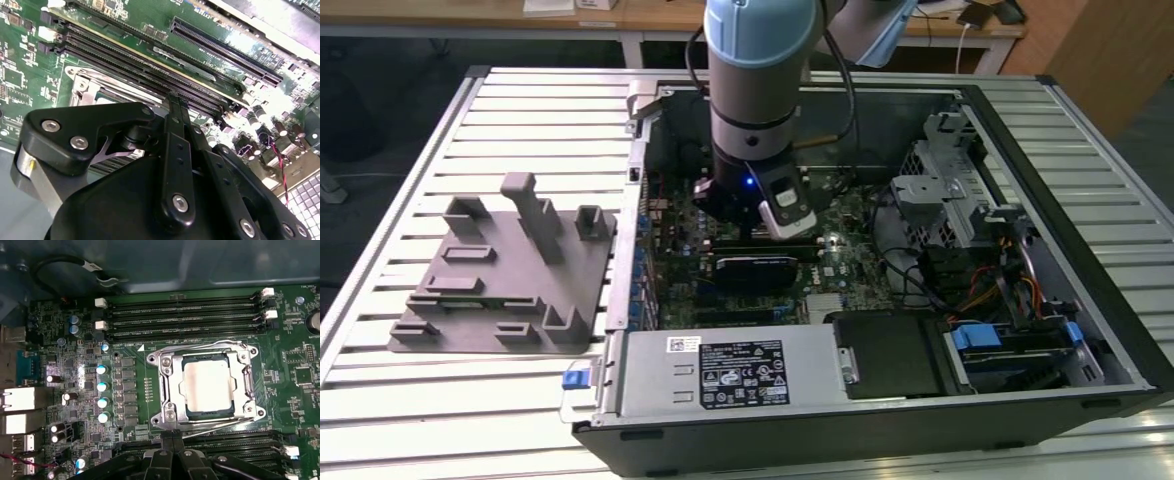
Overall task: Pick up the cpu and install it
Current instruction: 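Install the second cpu locking lever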
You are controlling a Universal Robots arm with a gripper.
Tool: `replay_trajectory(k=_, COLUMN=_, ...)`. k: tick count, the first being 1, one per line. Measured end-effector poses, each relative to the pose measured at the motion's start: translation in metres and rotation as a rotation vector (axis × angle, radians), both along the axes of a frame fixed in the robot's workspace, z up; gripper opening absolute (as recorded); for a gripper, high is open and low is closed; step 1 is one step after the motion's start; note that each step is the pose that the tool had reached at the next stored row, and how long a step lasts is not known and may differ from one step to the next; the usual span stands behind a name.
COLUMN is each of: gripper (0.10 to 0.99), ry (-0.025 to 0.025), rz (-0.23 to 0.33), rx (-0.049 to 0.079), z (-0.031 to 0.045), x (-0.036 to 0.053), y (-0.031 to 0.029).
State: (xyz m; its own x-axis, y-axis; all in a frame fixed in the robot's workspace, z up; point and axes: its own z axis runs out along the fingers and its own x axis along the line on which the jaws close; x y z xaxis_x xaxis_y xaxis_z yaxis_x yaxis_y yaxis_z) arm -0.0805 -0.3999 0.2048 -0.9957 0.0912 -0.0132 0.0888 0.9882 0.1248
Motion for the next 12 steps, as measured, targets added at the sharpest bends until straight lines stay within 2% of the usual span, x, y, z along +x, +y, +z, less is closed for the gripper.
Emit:
replay_trajectory(k=1, gripper=0.106, ry=0.0001, rz=0.000, rx=0.003, z=-0.0003, x=0.0000, y=-0.0001)
replay_trajectory(k=4, gripper=0.106, ry=0.0000, rz=0.002, rx=0.024, z=-0.0011, x=0.0000, y=-0.0002)
replay_trajectory(k=8, gripper=0.106, ry=0.0000, rz=0.003, rx=0.027, z=-0.0012, x=0.0000, y=-0.0002)
replay_trajectory(k=10, gripper=0.106, ry=-0.0008, rz=0.003, rx=0.035, z=-0.0015, x=-0.0001, y=-0.0006)
replay_trajectory(k=12, gripper=0.106, ry=-0.0031, rz=0.003, rx=0.050, z=-0.0026, x=-0.0006, y=-0.0009)
